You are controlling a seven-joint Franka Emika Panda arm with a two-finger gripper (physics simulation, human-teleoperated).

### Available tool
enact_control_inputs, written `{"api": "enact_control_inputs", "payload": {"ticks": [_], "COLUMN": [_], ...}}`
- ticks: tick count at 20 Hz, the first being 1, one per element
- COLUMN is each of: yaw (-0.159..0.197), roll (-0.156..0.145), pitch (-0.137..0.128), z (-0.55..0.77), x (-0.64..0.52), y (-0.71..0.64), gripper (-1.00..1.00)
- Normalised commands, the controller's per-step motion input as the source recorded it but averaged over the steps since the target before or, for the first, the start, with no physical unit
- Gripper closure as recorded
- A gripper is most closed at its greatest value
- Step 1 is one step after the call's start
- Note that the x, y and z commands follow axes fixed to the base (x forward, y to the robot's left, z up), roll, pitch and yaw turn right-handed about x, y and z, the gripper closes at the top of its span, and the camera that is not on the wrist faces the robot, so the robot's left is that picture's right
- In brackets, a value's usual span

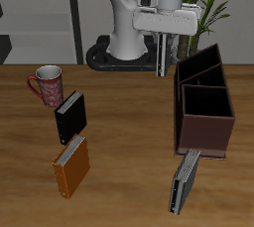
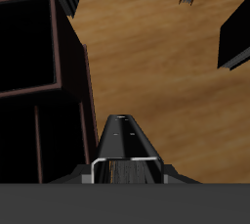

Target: Place the right striped book into the left desk caddy's front compartment

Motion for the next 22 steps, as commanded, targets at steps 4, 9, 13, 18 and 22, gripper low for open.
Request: {"api": "enact_control_inputs", "payload": {"ticks": [4, 9, 13, 18, 22], "yaw": [0.005, -0.004, -0.004, -0.018, 0.007], "roll": [0.023, 0.018, 0.06, 0.016, 0.007], "pitch": [0.0, 0.007, 0.009, 0.013, 0.028], "z": [0.08, 0.01, -0.01, -0.01, -0.07], "x": [0.1, 0.06, 0.05, 0.07, 0.13], "y": [0.18, 0.13, 0.24, 0.12, 0.11], "gripper": [1.0, 1.0, 1.0, 1.0, 1.0]}}
